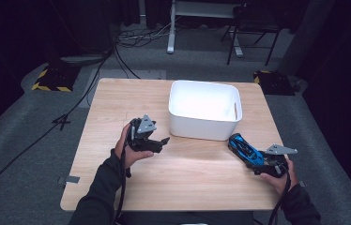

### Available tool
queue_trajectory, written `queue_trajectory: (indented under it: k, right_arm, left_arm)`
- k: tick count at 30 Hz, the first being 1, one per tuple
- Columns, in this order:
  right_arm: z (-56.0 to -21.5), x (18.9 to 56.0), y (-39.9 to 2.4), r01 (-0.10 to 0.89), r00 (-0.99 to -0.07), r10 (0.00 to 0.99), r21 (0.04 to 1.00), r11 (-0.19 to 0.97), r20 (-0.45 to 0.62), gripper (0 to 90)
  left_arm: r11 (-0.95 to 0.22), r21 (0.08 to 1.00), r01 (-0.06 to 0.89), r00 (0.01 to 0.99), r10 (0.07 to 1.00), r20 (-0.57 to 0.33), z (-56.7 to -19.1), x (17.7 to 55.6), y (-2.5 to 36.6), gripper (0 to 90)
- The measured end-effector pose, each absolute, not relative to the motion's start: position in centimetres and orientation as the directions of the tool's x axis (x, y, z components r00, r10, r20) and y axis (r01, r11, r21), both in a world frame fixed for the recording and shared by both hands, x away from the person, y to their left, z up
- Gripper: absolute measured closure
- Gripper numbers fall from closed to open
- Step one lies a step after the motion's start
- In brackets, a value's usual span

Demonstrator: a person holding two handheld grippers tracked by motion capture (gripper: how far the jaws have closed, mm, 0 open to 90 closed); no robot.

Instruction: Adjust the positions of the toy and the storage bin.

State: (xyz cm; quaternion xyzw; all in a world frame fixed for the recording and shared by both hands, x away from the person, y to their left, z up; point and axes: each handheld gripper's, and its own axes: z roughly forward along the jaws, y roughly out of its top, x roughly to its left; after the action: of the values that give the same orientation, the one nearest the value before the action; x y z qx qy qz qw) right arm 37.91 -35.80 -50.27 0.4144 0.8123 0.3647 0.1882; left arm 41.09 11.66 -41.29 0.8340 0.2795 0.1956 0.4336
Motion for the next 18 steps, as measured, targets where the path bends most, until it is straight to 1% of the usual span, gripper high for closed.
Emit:
queue_trajectory:
  k: [1, 3, 11, 14, 15, 17, 18]
  right_arm:
    - [-50.3, 37.9, -35.8, 0.535, -0.587, 0.809, 0.748, 0.392, -0.005, 22.8]
    - [-50.3, 37.9, -35.8, 0.534, -0.588, 0.809, 0.749, 0.393, -0.006, 22.8]
    - [-50.3, 37.9, -35.9, 0.532, -0.589, 0.808, 0.749, 0.395, -0.008, 22.8]
    - [-50.3, 37.9, -35.8, 0.533, -0.589, 0.808, 0.749, 0.393, -0.005, 22.8]
    - [-50.3, 37.9, -35.9, 0.532, -0.59, 0.808, 0.749, 0.394, -0.006, 22.8]
    - [-50.3, 37.9, -35.9, 0.532, -0.59, 0.807, 0.749, 0.394, -0.006, 22.8]
    - [-50.3, 37.9, -35.9, 0.532, -0.59, 0.807, 0.749, 0.395, -0.006, 22.8]
  left_arm:
    - [-0.455, 0.844, 0.284, 0.78, 0.622, 0.073, -40.7, 41.6, 11.3, 19.0]
    - [-0.438, 0.853, 0.284, 0.778, 0.625, 0.063, -40.4, 41.8, 11.1, 19.1]
    - [-0.411, 0.882, 0.231, 0.791, 0.608, 0.075, -38.1, 43.7, 8.5, 19.9]
    - [-0.411, 0.883, 0.225, 0.798, 0.599, 0.075, -37.8, 44.2, 7.9, 19.7]
    - [-0.415, 0.881, 0.226, 0.807, 0.587, 0.069, -37.6, 44.6, 7.0, 19.5]
    - [-0.422, 0.877, 0.229, 0.807, 0.586, 0.07, -37.6, 44.7, 6.5, 21.7]
    - [-0.447, 0.869, 0.213, 0.81, 0.578, 0.098, -37.5, 45.0, 5.6, 23.9]
